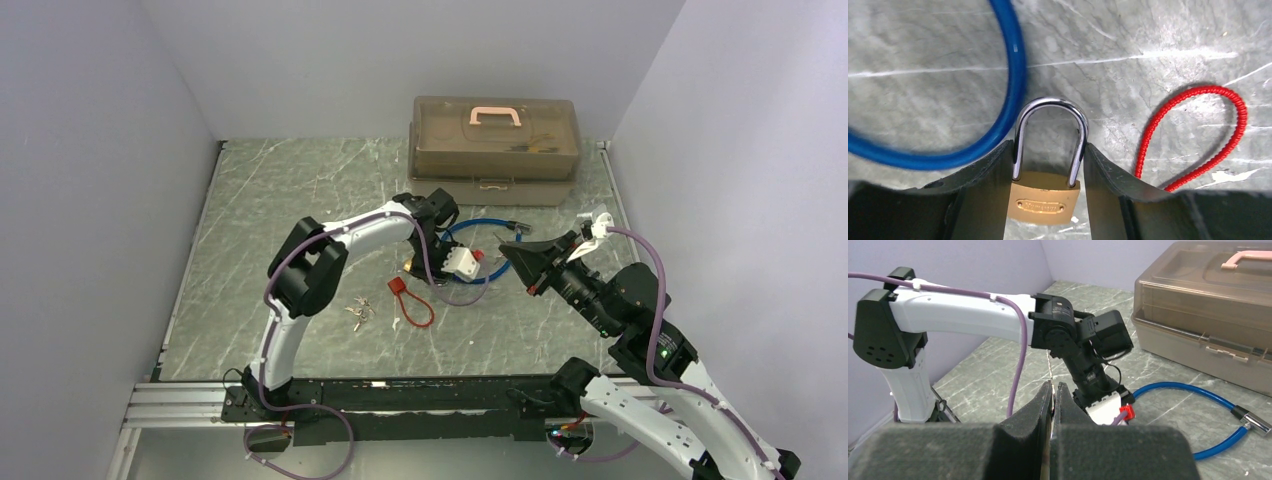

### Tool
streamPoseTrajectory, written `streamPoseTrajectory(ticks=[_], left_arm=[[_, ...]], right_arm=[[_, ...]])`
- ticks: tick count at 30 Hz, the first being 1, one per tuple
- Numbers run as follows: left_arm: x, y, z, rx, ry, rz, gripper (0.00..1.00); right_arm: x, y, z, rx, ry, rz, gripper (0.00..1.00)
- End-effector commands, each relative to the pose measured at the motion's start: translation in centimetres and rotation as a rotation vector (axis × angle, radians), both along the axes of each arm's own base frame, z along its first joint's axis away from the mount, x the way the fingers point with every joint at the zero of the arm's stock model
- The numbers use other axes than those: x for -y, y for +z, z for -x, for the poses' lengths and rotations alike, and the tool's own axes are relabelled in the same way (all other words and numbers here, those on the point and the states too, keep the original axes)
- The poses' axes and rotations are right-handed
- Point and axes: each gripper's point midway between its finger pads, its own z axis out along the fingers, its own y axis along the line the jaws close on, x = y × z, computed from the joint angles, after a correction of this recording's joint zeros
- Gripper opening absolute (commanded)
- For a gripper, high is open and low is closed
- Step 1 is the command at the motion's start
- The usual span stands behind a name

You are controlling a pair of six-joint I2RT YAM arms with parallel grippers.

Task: Unlock with the key

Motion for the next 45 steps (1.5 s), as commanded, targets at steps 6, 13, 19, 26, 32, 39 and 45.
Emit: streamPoseTrajectory(ticks=[6,13,19,26,32,39,45], left_arm=[[0.8,15.9,-3.0,0.052,0.197,0.370,0.36],[-4.0,19.1,-2.9,-0.061,0.353,0.485,0.38],[-8.3,14.5,-3.6,-0.109,0.467,0.410,0.37],[-9.3,12.7,-3.6,-0.145,0.482,0.367,0.44],[-7.1,11.3,-2.3,-0.137,0.404,0.322,0.47],[-6.2,8.3,-3.0,-0.179,0.432,0.220,0.79],[-7.5,4.7,-5.4,-0.012,0.386,0.165,0.99]], right_arm=[[0.7,2.3,0.3,0.042,-0.019,-0.048,0.00],[0.1,2.2,0.0,0.038,-0.003,-0.041,0.00],[-0.3,1.9,-0.3,0.022,0.001,-0.037,0.00],[-0.7,1.5,-0.7,0.005,-0.001,-0.025,0.00],[-0.7,1.2,-0.8,-0.001,-0.003,-0.021,0.00],[-0.2,1.1,-0.6,0.001,-0.017,-0.019,0.00],[0.0,1.0,-0.6,0.006,-0.023,-0.014,0.00]])
